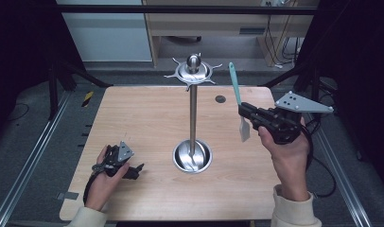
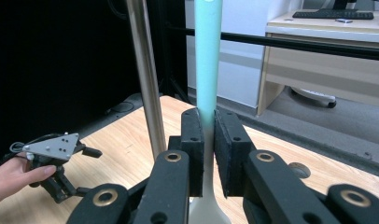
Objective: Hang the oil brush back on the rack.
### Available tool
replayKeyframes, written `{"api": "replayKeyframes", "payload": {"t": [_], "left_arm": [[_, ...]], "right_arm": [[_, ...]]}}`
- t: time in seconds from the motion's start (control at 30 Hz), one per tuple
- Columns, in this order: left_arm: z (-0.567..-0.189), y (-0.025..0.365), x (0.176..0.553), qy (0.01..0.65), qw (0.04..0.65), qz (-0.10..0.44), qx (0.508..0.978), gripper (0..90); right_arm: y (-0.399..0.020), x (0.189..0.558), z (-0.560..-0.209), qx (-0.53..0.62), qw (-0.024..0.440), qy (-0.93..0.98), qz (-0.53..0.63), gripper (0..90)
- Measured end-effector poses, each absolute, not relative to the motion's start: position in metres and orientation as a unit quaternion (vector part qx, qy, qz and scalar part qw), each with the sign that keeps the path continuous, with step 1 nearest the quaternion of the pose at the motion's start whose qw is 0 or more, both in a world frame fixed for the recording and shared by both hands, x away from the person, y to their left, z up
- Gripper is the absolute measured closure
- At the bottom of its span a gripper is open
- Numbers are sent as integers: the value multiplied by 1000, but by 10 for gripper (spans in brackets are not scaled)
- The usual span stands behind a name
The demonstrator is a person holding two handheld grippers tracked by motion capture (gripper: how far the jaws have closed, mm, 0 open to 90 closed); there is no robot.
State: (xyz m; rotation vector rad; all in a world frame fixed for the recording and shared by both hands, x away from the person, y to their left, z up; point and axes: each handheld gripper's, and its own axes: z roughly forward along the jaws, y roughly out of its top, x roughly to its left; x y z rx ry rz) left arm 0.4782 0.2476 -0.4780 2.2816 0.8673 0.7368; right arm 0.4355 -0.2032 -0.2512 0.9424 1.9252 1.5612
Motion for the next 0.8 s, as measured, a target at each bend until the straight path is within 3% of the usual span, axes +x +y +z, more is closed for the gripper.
{"api": "replayKeyframes", "payload": {"t": [0.8], "left_arm": [[-478, 247, 477, 329, 289, 272, 857, 30]], "right_arm": [[-206, 435, -257, 332, 221, 709, 582, 826]]}}
